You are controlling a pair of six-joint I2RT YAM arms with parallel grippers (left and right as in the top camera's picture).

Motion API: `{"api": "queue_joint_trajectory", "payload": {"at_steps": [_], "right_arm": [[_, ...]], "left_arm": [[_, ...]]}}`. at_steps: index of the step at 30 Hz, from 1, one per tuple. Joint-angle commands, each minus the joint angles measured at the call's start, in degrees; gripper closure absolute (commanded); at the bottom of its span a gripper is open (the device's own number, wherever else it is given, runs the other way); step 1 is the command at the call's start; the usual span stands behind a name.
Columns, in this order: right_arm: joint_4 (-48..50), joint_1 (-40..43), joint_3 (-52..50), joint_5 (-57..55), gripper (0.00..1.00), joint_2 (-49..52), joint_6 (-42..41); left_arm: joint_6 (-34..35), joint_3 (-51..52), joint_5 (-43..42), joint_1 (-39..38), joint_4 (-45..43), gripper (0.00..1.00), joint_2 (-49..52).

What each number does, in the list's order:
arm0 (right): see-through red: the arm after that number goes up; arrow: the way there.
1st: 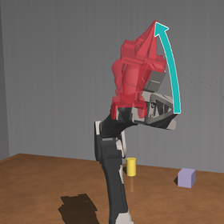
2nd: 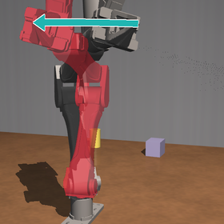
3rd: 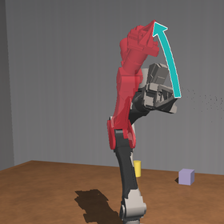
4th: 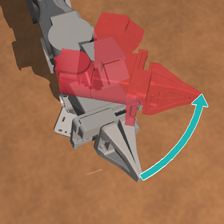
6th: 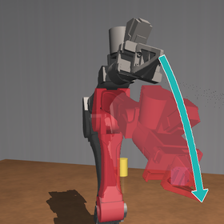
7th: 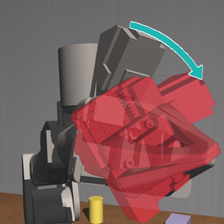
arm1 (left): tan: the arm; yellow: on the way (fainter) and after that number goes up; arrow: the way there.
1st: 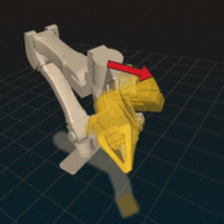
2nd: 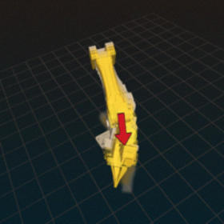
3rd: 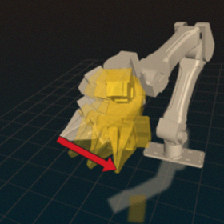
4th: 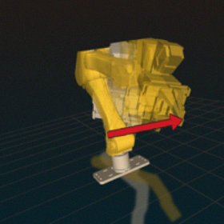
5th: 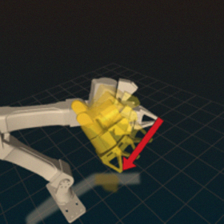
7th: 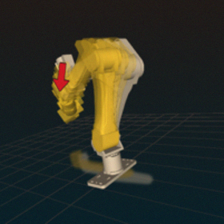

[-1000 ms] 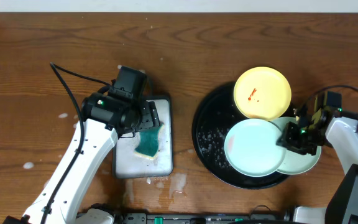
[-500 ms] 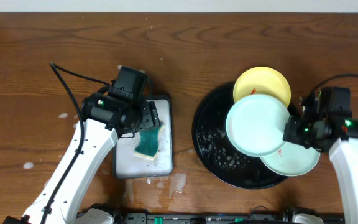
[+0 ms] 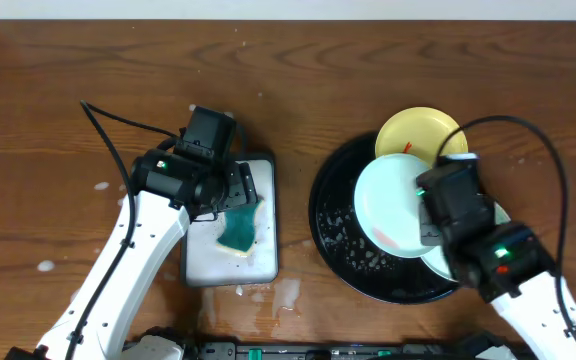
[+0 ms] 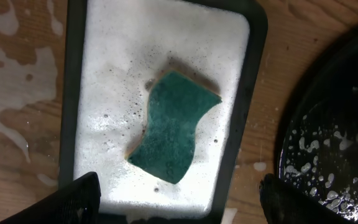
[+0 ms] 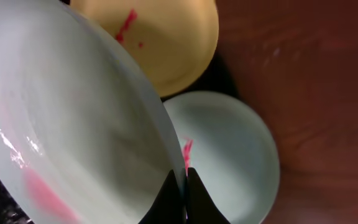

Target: Clean dirty plates on tray and stack at the side

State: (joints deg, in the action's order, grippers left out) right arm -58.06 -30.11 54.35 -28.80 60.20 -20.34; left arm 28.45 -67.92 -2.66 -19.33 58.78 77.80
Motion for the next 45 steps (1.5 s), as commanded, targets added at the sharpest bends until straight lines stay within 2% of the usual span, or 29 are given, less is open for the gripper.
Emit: {"api": "queue_joint_trajectory", "payload": {"at_steps": [1, 7, 16, 32, 45], "right_arm": [[0.02, -9.05, 0.42, -16.55, 0.99, 0.70, -2.84], [0.15, -20.87, 0.42, -30.42, 0.99, 3.98, -2.16], [1.16, -28.24, 0.42, -39.69, 0.99, 8.24, 1.60], [1.77, -29.24, 0.42, -39.74, 0.99, 8.15, 1.44], [2.01, -27.82, 0.42, -36.04, 0.99, 8.15, -2.60]], "left_arm": [[-0.37, -0.22, 0.13, 0.09, 0.33, 0.18, -0.22], [-0.37, -0.22, 0.13, 0.09, 0.33, 0.18, -0.22], [-0.37, -0.22, 0.13, 0.09, 0.33, 0.18, -0.22], [-0.37, -0.22, 0.13, 0.09, 0.31, 0.18, -0.22], [-0.37, -0.22, 0.15, 0.09, 0.33, 0.18, -0.22]]}}
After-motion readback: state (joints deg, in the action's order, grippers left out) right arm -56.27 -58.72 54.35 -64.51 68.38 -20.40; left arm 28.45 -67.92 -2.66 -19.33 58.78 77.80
